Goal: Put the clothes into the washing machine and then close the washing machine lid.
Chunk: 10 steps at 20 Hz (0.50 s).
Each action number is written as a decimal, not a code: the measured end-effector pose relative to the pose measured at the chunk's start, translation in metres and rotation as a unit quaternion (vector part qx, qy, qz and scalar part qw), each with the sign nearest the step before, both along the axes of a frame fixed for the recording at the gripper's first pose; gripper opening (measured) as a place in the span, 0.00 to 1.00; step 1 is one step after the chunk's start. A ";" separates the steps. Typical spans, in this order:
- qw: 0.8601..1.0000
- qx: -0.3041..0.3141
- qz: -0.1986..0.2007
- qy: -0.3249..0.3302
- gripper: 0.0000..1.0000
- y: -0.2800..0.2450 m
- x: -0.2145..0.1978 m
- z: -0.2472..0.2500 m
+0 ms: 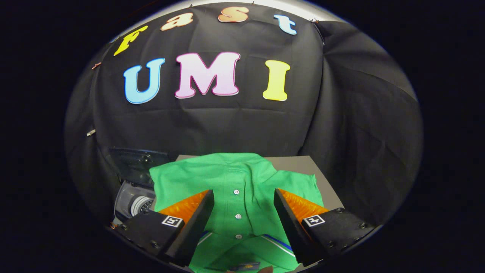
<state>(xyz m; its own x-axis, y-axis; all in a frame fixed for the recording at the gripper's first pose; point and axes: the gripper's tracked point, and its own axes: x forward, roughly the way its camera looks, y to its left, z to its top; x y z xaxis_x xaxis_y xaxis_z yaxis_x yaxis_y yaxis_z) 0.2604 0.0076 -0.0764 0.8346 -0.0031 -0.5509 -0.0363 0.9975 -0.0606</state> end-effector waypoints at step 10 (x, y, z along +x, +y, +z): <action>0.997 0.018 -0.002 0.076 0.56 0.003 0.014 -0.042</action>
<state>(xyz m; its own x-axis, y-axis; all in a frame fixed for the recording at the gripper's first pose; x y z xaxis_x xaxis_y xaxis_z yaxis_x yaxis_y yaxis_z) 0.2747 0.0103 -0.1182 0.7414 0.0147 -0.6709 -0.0374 0.9991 -0.0195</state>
